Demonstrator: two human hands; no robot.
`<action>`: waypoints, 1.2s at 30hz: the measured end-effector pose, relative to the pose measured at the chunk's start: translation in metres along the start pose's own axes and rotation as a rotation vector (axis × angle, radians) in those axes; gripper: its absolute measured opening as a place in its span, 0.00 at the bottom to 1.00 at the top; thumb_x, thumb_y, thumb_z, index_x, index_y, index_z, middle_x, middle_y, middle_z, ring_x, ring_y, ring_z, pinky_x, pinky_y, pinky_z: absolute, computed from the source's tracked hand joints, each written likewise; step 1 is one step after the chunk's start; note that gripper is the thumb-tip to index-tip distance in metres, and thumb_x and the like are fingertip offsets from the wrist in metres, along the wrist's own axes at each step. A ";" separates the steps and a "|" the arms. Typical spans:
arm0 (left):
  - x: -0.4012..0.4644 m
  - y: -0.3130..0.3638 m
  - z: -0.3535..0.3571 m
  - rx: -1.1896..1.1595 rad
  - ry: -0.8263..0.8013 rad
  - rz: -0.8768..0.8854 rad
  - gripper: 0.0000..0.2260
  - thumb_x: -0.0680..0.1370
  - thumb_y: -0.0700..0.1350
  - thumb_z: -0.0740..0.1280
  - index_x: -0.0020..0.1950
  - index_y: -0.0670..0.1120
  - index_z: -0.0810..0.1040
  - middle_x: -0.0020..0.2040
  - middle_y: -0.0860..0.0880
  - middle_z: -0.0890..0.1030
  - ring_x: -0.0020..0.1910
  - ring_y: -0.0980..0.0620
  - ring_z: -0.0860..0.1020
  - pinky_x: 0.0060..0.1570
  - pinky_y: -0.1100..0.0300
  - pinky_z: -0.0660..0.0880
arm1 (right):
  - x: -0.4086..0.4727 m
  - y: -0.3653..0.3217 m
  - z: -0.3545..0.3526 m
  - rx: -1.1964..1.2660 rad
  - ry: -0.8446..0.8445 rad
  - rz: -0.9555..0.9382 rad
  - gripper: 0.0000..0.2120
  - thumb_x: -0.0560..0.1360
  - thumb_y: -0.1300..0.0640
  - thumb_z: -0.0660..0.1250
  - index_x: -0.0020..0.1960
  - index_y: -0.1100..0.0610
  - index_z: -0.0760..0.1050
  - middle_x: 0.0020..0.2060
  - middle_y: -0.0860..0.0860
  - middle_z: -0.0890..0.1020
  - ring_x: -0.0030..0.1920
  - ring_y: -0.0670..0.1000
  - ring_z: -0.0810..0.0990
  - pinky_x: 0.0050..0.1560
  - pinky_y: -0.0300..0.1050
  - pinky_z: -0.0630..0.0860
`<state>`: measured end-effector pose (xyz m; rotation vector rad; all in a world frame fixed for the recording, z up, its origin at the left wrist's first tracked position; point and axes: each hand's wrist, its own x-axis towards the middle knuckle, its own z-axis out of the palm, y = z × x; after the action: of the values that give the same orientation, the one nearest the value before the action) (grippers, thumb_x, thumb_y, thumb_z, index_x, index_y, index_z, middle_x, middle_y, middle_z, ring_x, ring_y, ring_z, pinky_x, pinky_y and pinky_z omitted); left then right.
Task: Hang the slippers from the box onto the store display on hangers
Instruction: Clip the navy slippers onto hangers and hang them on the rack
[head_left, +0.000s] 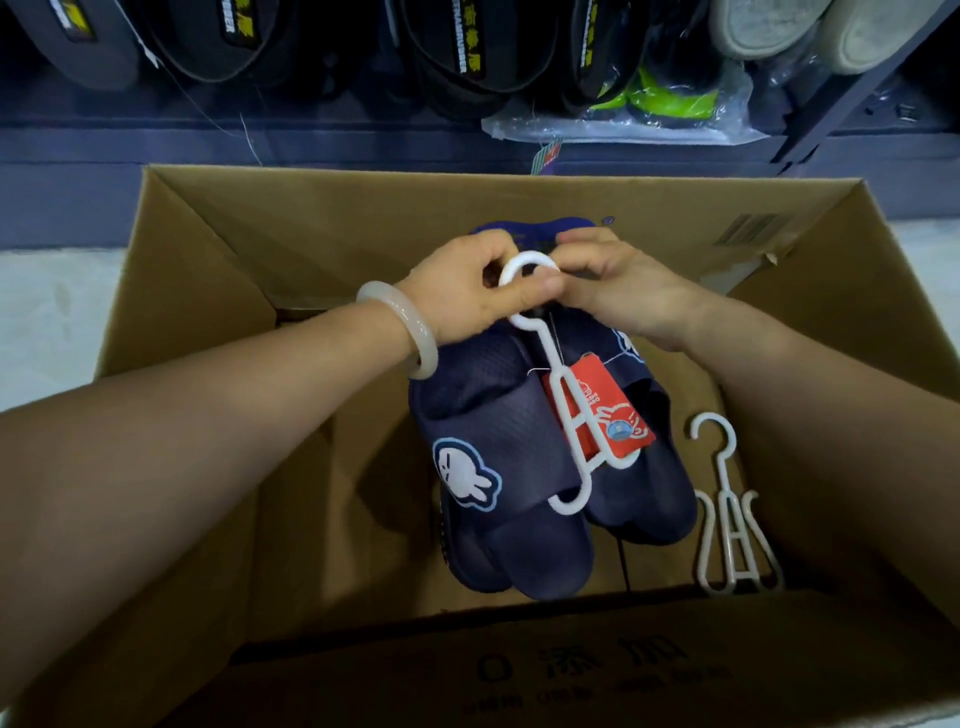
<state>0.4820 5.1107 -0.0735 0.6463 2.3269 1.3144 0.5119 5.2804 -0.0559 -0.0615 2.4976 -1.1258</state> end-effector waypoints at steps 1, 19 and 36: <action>0.001 -0.001 -0.004 -0.031 -0.066 -0.050 0.12 0.72 0.53 0.69 0.46 0.47 0.71 0.40 0.53 0.75 0.38 0.58 0.73 0.41 0.67 0.71 | 0.000 0.001 0.000 -0.043 -0.014 0.003 0.09 0.77 0.49 0.62 0.39 0.44 0.76 0.57 0.44 0.68 0.65 0.40 0.62 0.64 0.39 0.58; 0.002 -0.017 -0.009 -0.078 -0.263 -0.234 0.20 0.75 0.39 0.67 0.65 0.50 0.72 0.58 0.52 0.78 0.59 0.54 0.75 0.62 0.59 0.68 | -0.005 0.000 -0.017 -0.149 0.029 0.017 0.17 0.78 0.49 0.59 0.34 0.55 0.73 0.49 0.61 0.78 0.57 0.60 0.73 0.60 0.52 0.70; 0.018 -0.012 -0.027 -0.093 -0.406 -0.268 0.12 0.68 0.50 0.74 0.50 0.55 0.79 0.55 0.53 0.81 0.57 0.54 0.78 0.64 0.55 0.71 | 0.009 0.000 0.002 -0.300 0.481 -0.065 0.19 0.78 0.48 0.58 0.40 0.62 0.74 0.39 0.52 0.69 0.42 0.54 0.71 0.46 0.49 0.69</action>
<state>0.4507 5.0967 -0.0731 0.4961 1.9336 1.0504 0.5041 5.2774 -0.0604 0.0528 3.0992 -0.8551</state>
